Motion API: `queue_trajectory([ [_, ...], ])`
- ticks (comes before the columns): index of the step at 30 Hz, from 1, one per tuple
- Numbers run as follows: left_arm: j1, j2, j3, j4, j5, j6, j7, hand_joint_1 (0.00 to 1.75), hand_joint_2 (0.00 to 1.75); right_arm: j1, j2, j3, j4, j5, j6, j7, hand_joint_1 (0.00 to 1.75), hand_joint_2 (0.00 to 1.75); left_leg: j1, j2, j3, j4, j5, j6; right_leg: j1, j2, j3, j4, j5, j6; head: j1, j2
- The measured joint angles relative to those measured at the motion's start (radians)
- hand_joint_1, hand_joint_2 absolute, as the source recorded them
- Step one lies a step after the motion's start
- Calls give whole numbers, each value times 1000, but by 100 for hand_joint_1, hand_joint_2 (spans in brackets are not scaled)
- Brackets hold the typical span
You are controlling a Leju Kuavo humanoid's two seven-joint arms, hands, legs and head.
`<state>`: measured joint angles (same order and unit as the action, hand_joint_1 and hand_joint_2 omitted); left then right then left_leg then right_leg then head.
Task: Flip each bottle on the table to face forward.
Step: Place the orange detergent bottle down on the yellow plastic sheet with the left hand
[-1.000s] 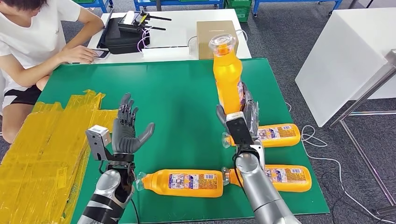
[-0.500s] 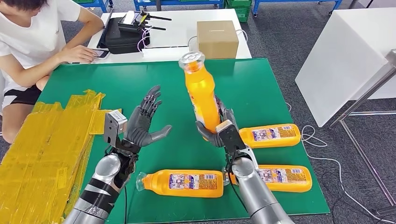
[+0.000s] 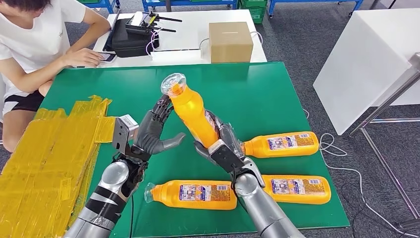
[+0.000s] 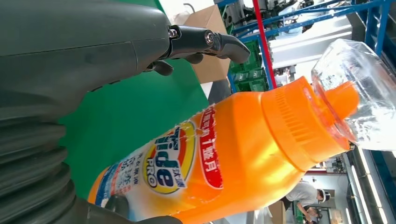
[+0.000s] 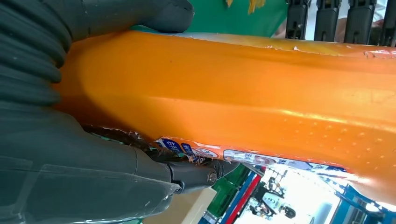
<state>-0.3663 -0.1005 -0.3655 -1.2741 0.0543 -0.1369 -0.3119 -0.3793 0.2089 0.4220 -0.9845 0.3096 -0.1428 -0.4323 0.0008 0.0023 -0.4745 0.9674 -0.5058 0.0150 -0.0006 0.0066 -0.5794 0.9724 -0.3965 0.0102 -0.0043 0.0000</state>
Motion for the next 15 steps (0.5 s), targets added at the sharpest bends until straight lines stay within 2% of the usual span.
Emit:
queue_trajectory([
  [5,-1,0,0,0,15,-6,-4,0,175,-2,5,25,5,72,-41,-6,175,175,0,0,0,0,0,0,0,0,0,0,0,0,0,0],
  [15,-3,0,0,1,55,-25,-20,0,175,-23,25,137,17,292,-174,15,175,175,0,0,0,0,0,0,0,0,0,0,0,0,0,0],
])
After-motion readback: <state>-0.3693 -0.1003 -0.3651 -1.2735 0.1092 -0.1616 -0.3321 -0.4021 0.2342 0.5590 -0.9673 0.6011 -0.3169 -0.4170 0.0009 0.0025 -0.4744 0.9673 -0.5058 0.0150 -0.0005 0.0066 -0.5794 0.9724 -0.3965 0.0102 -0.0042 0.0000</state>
